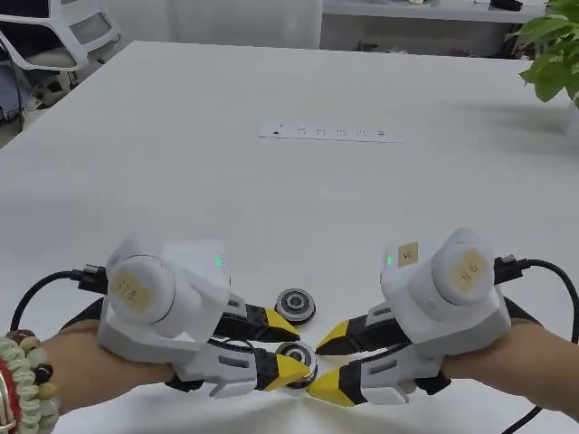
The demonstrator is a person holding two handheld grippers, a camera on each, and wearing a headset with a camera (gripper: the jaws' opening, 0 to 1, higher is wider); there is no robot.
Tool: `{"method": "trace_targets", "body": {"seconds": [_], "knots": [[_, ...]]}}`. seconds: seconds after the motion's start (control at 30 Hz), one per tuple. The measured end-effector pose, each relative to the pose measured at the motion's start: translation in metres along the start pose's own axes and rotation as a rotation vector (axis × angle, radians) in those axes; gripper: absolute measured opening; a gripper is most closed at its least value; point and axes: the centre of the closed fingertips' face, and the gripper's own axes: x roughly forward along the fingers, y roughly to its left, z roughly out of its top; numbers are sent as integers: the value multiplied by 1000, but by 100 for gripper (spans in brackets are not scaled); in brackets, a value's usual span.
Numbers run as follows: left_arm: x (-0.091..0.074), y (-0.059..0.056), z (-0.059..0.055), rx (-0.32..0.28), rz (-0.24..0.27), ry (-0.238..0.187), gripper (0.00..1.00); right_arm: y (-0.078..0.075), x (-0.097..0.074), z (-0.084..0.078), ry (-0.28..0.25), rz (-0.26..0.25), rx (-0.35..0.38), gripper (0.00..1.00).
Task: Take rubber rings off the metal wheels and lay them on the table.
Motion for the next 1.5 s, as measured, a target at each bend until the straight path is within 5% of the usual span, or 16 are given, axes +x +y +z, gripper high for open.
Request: {"method": "trace_targets", "body": {"seconds": [0.7, 0.87, 1.23, 1.5], "knots": [[0, 0, -2, 18, 10, -51, 7, 0, -2, 1, -21, 13, 48, 13], [0, 0, -2, 14, 10, -55, 7, 0, 2, 2, -21, 1, 15, 21], [0, 1, -2, 8, 10, -72, 7, 0, 2, -1, 18, -15, -115, 16], [0, 0, -2, 7, 9, -76, 7, -1, 1, -3, 18, -4, -38, 13]]}}
